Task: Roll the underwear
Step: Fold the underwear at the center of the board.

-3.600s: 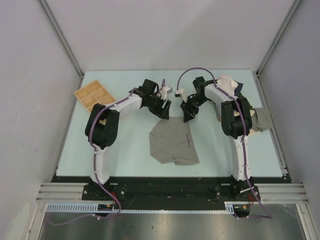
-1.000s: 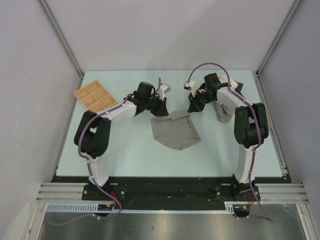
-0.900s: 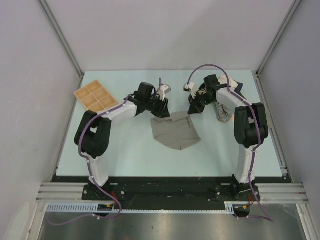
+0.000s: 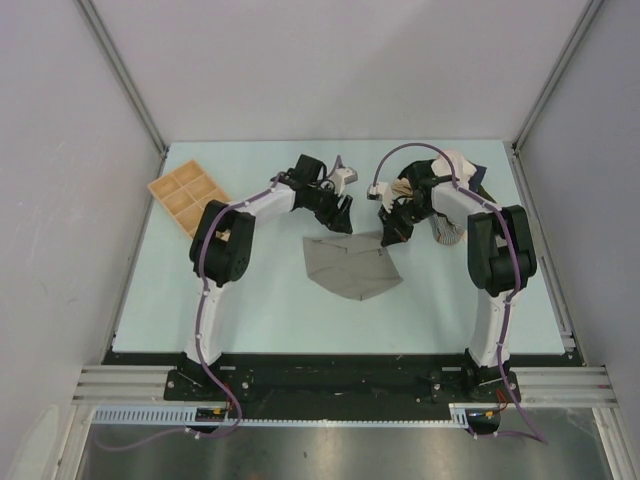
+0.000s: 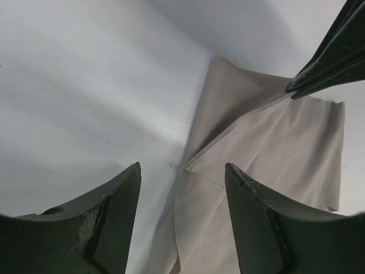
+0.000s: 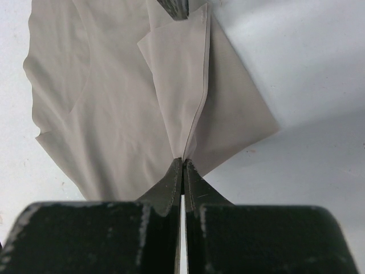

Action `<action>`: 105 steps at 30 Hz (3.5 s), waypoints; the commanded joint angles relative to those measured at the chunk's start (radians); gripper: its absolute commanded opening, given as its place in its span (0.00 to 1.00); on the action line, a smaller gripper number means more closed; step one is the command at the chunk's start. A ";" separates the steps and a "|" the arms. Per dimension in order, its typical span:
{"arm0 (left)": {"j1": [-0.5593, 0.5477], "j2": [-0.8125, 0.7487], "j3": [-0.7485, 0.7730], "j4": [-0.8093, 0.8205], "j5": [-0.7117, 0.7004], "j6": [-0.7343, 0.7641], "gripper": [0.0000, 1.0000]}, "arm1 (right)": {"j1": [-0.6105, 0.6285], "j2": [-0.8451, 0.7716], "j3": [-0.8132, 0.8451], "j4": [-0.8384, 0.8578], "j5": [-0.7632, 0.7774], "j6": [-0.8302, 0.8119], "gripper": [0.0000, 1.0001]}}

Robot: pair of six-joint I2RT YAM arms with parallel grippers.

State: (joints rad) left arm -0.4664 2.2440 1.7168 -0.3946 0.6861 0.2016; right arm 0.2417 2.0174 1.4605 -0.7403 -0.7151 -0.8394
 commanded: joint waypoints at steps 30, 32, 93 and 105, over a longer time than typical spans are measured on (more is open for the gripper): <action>-0.041 -0.053 0.000 -0.049 0.063 0.027 0.01 | 0.005 0.003 0.024 0.009 -0.006 0.005 0.00; -0.041 -0.081 0.001 -0.030 0.056 0.016 0.00 | 0.007 0.009 0.043 0.009 0.003 0.013 0.00; -0.015 -0.018 0.015 -0.039 0.047 0.074 0.51 | 0.001 0.004 0.090 -0.031 -0.044 -0.046 0.00; -0.023 -0.003 0.044 -0.084 0.023 0.094 0.13 | -0.004 0.006 0.093 -0.037 -0.055 -0.044 0.00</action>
State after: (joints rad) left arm -0.4831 2.2387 1.7058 -0.4160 0.6666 0.2356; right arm 0.2440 2.0521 1.5421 -0.7666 -0.7330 -0.8738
